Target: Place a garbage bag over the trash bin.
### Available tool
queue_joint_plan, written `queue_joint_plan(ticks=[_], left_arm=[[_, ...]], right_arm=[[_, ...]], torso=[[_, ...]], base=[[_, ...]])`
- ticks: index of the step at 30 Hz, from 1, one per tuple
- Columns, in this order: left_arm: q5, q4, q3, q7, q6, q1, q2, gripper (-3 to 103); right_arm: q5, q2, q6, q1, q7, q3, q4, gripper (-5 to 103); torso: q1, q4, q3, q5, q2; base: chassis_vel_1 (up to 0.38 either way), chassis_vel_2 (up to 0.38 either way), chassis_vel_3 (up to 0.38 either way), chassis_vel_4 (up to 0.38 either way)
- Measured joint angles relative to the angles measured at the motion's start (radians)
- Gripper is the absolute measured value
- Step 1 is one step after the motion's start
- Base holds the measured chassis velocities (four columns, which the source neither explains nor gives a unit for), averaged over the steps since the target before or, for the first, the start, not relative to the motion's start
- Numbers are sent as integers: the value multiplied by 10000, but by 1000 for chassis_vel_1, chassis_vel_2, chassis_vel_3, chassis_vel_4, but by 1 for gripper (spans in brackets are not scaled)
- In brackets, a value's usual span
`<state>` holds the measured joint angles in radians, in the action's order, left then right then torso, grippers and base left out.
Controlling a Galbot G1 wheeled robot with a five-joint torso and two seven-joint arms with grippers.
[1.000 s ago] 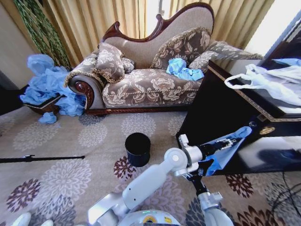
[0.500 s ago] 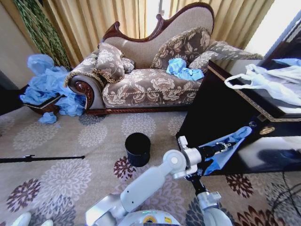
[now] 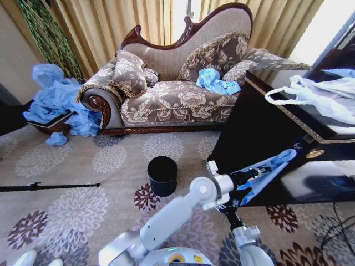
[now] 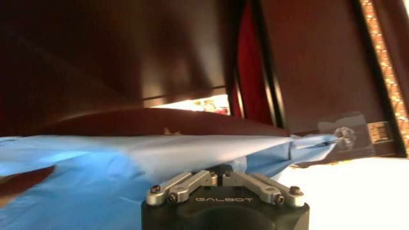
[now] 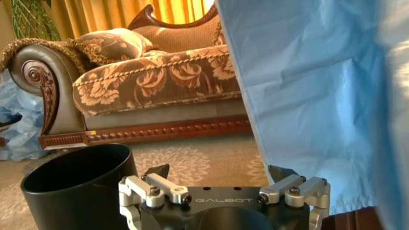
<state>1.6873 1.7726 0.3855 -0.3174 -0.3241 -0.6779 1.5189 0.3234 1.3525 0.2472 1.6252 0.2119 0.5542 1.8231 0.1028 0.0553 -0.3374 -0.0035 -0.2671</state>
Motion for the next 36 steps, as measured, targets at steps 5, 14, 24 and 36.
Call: queue_joint_plan(ticks=[5, 14, 24, 36], left_arm=[[147, 307, -27, -332, -65, -74, -513, 0], [467, 903, -383, -571, -375, -313, -1836, 0], [593, 1313, -959, -727, -826, -653, -2646, 0], [549, 1717, -1558, -769, -1015, -1204, -3311, 0]], right_arm=[[0, 31, 0, -26, -2, -79, -21, 100], [83, 3, 16, -34, -1, -24, -114, 100], [112, -38, 13, -70, 3, -47, -151, 100], [74, 23, 17, -86, 51, -114, -242, 100]], torso=[[0, 1, 0, -2, 0], [0, -1, 0, -2, -1], [0, 0, 0, -2, -3], [0, 0, 0, -3, -3]], base=[[0, 0, 0, 0], [0, 0, 0, 0], [0, 0, 0, 0], [0, 0, 0, 0]])
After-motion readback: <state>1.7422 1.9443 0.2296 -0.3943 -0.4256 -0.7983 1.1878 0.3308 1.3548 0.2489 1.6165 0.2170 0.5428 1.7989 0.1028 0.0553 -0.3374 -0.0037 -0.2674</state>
